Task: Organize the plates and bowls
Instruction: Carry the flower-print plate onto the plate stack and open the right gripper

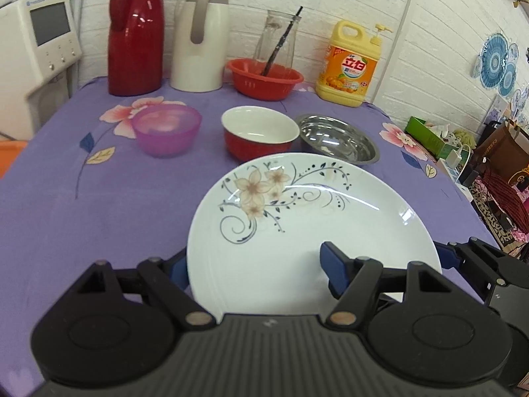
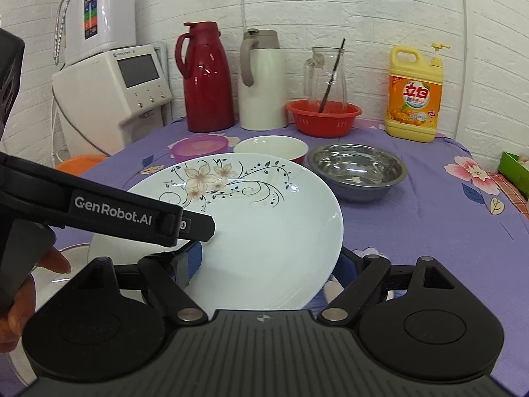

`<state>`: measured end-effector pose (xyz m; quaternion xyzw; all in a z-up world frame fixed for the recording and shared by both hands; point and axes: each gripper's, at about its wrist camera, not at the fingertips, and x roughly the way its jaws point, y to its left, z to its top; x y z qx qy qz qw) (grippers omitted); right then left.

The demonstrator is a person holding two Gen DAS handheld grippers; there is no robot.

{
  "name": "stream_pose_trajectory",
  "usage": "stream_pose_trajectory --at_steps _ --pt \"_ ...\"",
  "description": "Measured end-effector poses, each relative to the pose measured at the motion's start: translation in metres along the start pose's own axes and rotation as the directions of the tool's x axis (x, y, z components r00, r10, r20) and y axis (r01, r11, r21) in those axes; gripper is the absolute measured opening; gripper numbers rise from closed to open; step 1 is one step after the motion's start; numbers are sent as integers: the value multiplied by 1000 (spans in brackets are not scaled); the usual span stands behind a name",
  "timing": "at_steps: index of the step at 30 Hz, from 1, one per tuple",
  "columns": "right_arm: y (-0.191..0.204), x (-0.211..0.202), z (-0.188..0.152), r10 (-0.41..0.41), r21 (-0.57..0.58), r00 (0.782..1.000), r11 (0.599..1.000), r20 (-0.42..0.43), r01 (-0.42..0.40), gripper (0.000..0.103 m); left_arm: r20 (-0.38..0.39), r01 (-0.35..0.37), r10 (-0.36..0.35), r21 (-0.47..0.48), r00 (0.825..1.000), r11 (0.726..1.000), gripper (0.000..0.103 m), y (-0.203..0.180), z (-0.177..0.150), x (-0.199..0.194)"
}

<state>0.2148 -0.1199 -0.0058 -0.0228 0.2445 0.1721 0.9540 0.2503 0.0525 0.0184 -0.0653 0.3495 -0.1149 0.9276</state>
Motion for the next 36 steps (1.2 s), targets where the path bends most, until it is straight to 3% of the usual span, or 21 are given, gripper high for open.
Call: stream_pose_trajectory --at_steps 9,17,28,34,36 --pt "68 -8 -19 123 -42 992 991 -41 -124 103 1 -89 89 -69 996 994 70 56 -53 -54" --pt "94 -4 -32 134 -89 988 986 -81 -141 103 4 -108 109 -85 994 990 70 75 -79 -63" --pt "103 -8 -40 89 -166 995 982 -48 -96 103 54 -94 96 -35 994 995 72 74 -89 -61" --pt "102 -10 -41 74 -165 997 983 -34 -79 103 119 -193 182 87 976 977 74 60 -87 -68" --pt "101 -9 -41 63 -162 997 984 -38 -68 103 128 -191 177 107 976 976 74 59 -85 -69"
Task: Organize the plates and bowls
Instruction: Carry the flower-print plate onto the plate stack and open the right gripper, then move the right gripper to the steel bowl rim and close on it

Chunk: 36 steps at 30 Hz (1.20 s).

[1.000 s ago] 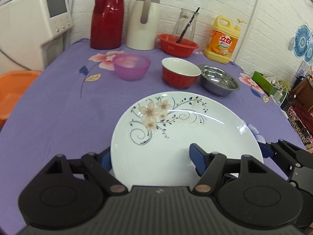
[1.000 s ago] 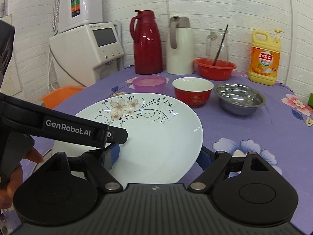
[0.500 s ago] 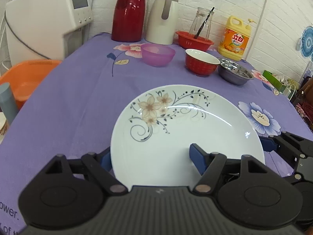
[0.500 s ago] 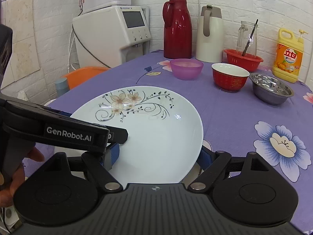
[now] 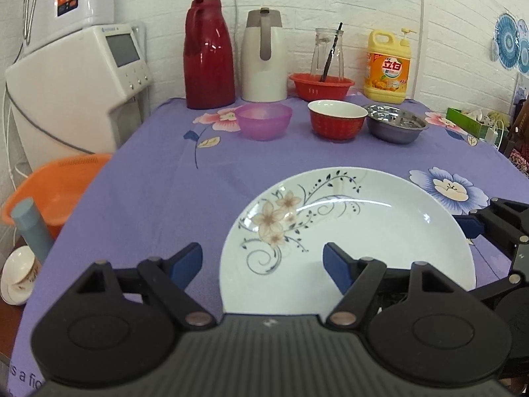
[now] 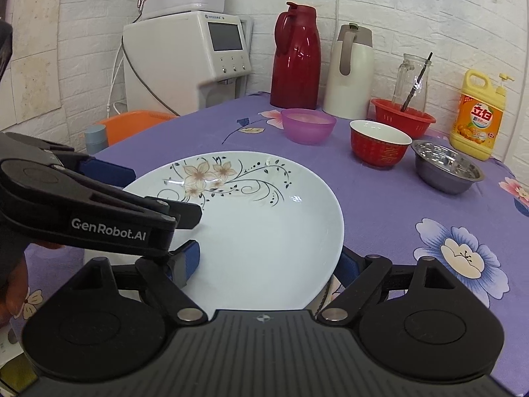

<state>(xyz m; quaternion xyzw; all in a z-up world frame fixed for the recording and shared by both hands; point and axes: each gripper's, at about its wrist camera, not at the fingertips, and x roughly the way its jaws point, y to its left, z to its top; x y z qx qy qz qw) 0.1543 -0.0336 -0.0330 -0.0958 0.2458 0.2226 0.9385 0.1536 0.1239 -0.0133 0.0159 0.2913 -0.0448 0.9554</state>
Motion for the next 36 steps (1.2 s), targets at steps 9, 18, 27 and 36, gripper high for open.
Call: stream_pose_trajectory --at_steps 9,18,27,36 --pt "-10 4 -5 49 52 999 997 -20 -48 103 6 0 0 -46 1000 999 74 5 4 -2" --pt "-60 -17 -3 -12 227 999 974 33 4 103 37 23 -18 -145 999 989 102 11 23 -9" --pt "-94 -37 -23 -79 321 997 945 25 67 103 21 66 -63 -163 998 984 102 -8 33 -12" --pt "-127 -48 -42 -113 373 993 923 17 98 103 -21 112 -115 -123 993 986 102 -46 47 2"
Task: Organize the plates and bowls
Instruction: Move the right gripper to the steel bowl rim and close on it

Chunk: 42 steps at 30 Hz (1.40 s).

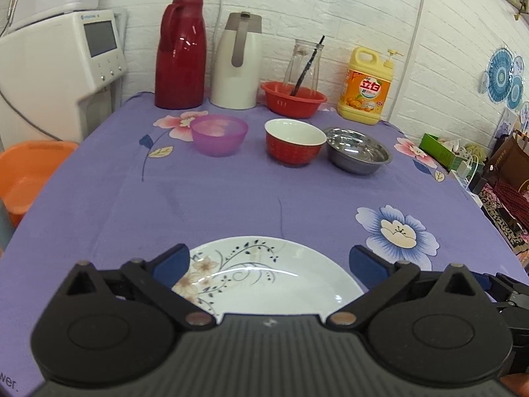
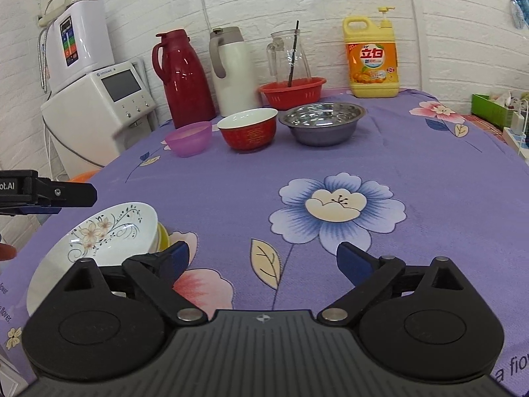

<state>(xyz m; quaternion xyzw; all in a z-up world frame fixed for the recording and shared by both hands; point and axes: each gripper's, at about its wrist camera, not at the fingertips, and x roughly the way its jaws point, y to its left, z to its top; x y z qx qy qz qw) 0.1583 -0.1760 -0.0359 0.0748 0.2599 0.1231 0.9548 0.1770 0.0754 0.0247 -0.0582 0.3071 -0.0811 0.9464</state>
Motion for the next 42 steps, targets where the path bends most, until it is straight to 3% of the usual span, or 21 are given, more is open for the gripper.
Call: stream_pose_trajectory --at_steps 7,15,19,22,27,31,36,42 --pt "-38 8 13 -45 38 999 998 1 45 103 -54 71 -68 46 996 996 102 -40 23 36" --pt "-78 15 52 -124 -5 991 992 48 124 103 -92 128 -117 118 989 985 102 -86 61 94" --pt "-92 33 79 -163 -44 985 985 65 166 103 -117 177 -172 37 978 983 102 -92 83 124" --pt "-104 56 100 -179 -42 982 983 54 181 103 -139 196 -207 -90 968 976 102 -91 98 152" --pt "-111 98 130 -157 -21 987 987 15 158 103 -168 94 -135 -228 976 969 102 -81 111 183" --pt "-105 143 152 -138 -64 990 989 -36 135 103 -156 78 -119 -243 981 967 102 -63 115 183" --pt "-105 194 171 -175 -75 979 983 -106 167 103 -194 110 -184 -340 964 934 102 -55 121 198" --pt "-105 234 174 -254 -186 950 958 -180 221 103 -182 101 -162 -306 970 947 102 -51 123 198"
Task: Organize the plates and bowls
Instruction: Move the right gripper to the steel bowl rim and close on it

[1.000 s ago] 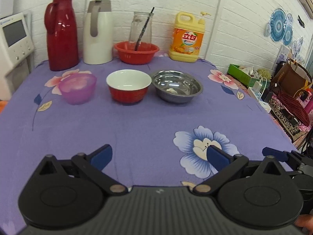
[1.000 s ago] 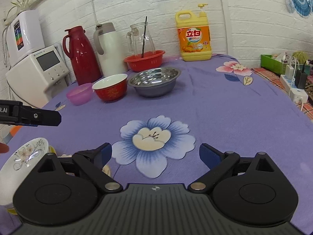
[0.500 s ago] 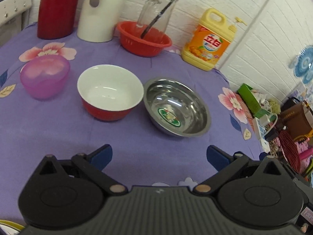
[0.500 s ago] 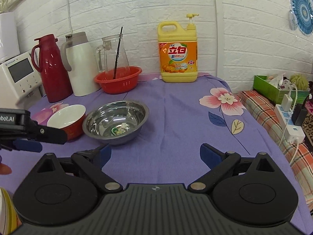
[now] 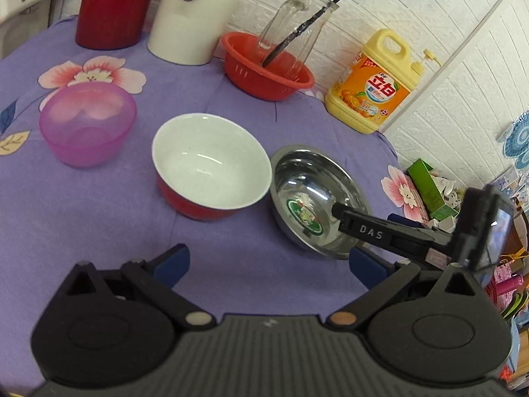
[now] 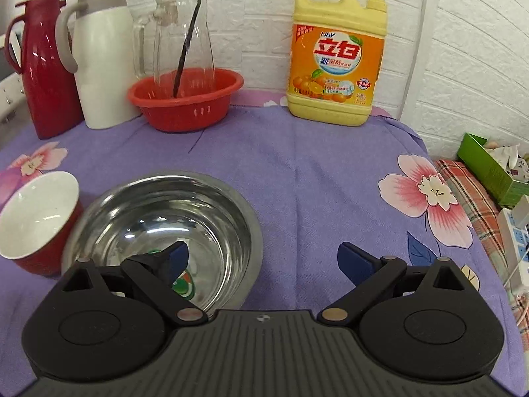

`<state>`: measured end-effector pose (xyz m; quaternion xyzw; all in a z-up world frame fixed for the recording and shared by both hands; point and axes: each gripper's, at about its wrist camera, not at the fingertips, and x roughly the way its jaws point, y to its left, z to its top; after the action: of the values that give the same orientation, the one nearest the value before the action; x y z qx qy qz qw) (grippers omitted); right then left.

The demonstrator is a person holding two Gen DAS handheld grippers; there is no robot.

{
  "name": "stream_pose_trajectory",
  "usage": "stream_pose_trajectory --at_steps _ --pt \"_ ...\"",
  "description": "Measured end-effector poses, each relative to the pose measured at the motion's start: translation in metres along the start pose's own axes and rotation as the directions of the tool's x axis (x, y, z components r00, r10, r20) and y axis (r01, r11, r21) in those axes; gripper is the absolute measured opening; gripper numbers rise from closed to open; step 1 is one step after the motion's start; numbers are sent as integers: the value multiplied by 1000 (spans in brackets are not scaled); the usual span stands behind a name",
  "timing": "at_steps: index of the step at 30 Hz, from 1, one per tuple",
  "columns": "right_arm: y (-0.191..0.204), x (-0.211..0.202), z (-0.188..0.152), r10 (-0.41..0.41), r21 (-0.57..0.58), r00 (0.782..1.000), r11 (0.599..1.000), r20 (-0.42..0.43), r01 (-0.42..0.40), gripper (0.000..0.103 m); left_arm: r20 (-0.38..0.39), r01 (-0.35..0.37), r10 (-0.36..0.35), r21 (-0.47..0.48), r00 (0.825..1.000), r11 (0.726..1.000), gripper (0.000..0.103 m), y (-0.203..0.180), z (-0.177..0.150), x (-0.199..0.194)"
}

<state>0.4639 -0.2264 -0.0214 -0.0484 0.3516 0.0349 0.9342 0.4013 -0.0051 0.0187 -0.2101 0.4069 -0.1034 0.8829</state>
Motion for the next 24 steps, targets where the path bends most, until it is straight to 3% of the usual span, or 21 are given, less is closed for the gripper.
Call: stream_pose_trajectory --at_steps 6,12,17,24 --pt "5 -1 -3 -62 -149 993 988 -104 46 103 3 13 -13 -6 1000 1000 102 1 0 1" --pt "0 -23 -14 -19 -194 985 981 -173 -15 103 -31 45 -44 4 999 999 102 -16 -7 13" --pt "-1 -36 -21 15 -120 996 992 -84 -25 103 -50 34 -36 -37 998 999 102 -24 -8 32" --pt "-2 -16 -37 66 33 998 997 -11 -66 103 -25 -30 29 -74 999 997 102 -30 -8 49"
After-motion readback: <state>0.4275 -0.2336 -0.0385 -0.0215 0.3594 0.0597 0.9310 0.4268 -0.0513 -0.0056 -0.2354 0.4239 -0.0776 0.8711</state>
